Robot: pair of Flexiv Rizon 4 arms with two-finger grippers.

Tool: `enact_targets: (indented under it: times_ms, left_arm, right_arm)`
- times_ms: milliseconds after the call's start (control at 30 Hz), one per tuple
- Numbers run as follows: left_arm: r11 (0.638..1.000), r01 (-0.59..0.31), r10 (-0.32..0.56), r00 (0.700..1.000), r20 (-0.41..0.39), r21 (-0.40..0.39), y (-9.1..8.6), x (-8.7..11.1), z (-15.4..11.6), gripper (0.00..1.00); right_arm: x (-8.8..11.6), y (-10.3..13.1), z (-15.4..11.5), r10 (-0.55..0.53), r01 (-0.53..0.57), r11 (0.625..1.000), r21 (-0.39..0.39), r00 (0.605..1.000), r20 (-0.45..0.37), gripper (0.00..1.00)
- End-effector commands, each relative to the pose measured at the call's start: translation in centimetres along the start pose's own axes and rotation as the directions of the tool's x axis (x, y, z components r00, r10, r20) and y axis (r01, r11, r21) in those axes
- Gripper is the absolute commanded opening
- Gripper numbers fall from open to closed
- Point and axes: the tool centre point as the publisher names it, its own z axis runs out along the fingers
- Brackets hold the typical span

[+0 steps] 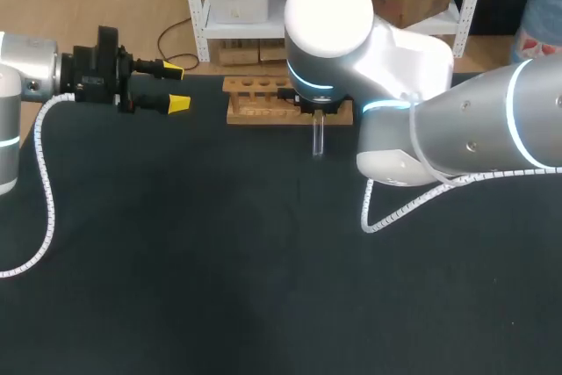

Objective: Grasp the test tube, adjust it, and insert it.

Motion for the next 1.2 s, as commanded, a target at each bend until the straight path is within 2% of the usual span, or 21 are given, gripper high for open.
enact_targets:
  times_ms: [33,767,1200]
  left_arm:
    - [1.000,-0.002,0.002,1.000,0.002,-0.002,0.0,0.1,0.0,1.00]
    - [1.000,-0.002,0.002,1.000,0.002,-0.002,0.0,0.1,0.0,1.00]
    - [1.000,-0.002,0.002,1.000,0.002,-0.002,0.0,0.1,0.0,1.00]
  right_arm:
    - [0.8,-0.5,-1.7,0.015,-0.016,1.000,0.006,0.999,0.031,0.00]
    - [0.9,-0.8,-8.2,0.019,-0.020,1.000,0.017,0.997,0.074,0.00]
    - [1.8,-0.8,-10.4,0.025,-0.026,1.000,0.013,0.996,0.083,0.00]
